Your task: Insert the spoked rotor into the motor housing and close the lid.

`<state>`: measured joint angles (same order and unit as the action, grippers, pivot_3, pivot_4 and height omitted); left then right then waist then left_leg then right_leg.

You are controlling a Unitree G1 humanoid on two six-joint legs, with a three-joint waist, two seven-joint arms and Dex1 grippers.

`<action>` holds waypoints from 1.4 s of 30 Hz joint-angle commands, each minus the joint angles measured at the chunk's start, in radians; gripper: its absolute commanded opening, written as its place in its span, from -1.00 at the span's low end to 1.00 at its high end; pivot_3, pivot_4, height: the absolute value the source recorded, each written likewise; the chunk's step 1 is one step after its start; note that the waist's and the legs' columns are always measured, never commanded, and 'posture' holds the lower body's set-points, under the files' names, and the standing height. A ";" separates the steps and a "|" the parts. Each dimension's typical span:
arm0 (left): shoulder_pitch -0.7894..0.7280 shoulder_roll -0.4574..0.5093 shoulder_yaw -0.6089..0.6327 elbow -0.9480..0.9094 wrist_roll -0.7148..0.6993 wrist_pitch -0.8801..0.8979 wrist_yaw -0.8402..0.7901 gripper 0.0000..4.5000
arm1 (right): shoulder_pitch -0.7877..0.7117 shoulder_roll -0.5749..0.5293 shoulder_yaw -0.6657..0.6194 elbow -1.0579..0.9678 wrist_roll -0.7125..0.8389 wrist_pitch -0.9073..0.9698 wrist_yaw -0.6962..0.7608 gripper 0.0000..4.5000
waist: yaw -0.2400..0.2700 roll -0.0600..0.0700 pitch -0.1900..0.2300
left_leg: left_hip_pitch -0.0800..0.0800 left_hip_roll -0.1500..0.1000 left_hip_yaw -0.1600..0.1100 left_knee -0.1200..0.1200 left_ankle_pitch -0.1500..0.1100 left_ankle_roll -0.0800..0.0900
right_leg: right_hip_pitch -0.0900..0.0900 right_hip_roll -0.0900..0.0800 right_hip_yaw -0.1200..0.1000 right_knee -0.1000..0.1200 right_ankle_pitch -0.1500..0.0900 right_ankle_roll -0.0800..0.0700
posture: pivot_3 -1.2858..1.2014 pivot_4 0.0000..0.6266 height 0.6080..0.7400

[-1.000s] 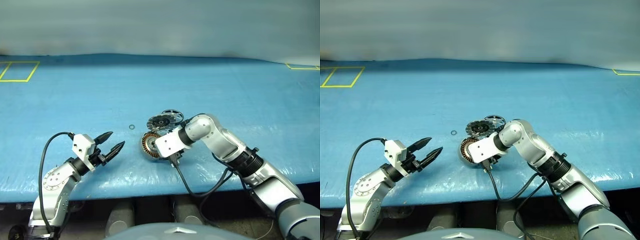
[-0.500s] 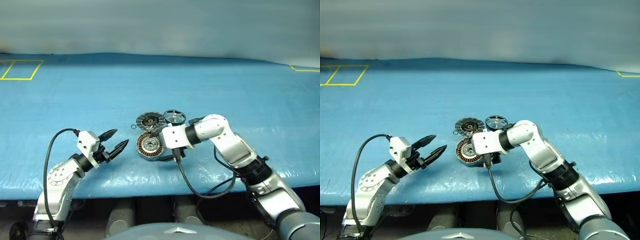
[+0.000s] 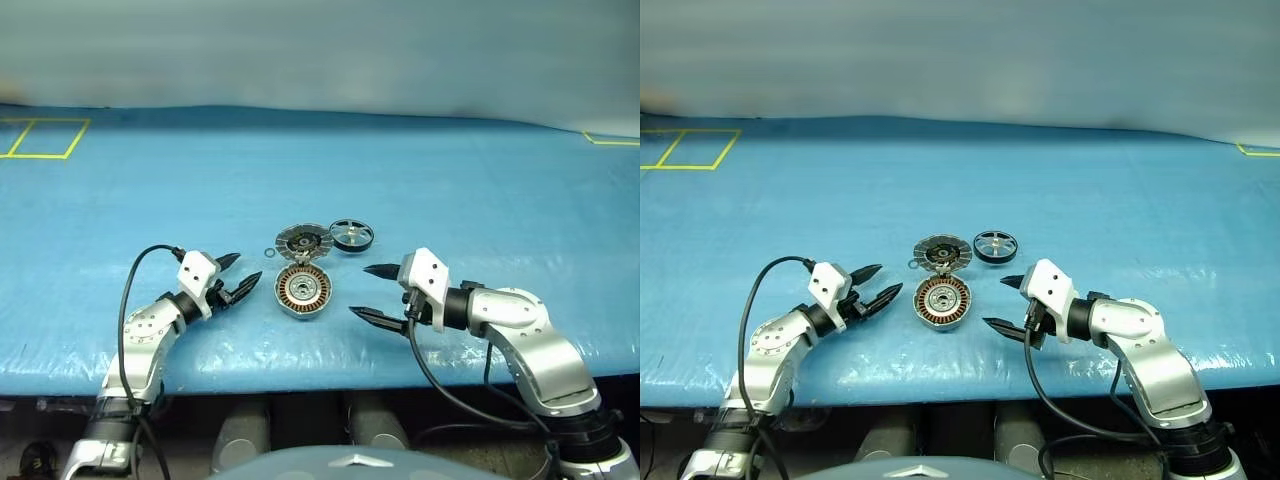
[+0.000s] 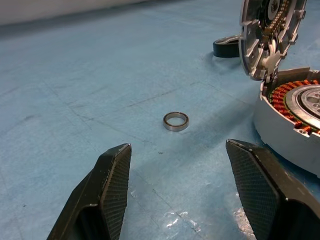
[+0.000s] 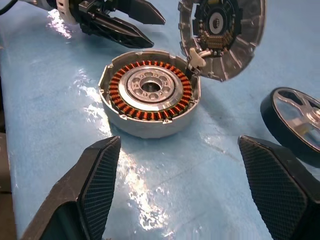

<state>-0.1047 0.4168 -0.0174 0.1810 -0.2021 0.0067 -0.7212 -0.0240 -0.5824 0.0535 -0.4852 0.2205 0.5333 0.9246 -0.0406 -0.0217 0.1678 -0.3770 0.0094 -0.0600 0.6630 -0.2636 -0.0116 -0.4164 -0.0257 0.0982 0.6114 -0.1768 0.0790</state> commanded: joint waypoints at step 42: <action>-0.199 -0.066 -0.111 0.233 0.163 0.066 0.061 -0.68 | -0.025 -0.020 0.077 0.016 0.016 -0.121 -0.096 0.77 | 0.000 0.002 -0.004 | 0.001 -0.001 -0.001 0.000 0.000 0.000 | 0.002 0.000 0.000 -0.001 0.001 0.001 | 0.03 -0.52 1.00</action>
<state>-0.3358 0.3363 -0.1284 0.3900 -0.0554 0.0356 -0.6669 -0.0360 -0.5939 0.1403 -0.4551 0.2364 0.4356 0.8310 -0.0403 -0.0202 0.1640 -0.3756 0.0086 -0.0611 0.6629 -0.2635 -0.0115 -0.4140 -0.0258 0.0983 0.6107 -0.1762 0.0801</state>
